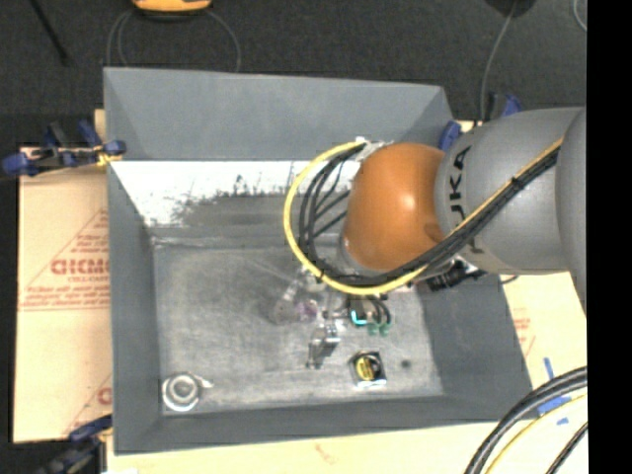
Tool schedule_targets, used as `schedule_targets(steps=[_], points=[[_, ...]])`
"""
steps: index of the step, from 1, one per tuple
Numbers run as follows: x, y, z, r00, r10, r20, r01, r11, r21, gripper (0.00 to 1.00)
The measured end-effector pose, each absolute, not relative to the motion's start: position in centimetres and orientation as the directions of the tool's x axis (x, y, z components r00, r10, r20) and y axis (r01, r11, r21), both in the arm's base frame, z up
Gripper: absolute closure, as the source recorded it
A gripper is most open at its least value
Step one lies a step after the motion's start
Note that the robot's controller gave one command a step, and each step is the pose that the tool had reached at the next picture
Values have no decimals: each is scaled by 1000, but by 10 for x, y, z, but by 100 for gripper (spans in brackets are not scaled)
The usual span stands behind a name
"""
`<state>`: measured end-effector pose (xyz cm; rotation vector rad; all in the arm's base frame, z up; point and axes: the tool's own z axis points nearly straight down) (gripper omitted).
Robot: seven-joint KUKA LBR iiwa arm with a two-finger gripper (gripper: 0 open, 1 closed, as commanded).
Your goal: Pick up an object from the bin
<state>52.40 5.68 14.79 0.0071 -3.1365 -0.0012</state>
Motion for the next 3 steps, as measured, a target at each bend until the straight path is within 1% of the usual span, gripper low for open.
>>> schedule_targets(steps=[1,2,3], points=[[560,45,109,-999,-46,-4,-46,999,1,0],[561,45,107,-999,-43,-3,-43,999,2,100],[560,45,225,-999,-38,-12,-38,999,1,100]])
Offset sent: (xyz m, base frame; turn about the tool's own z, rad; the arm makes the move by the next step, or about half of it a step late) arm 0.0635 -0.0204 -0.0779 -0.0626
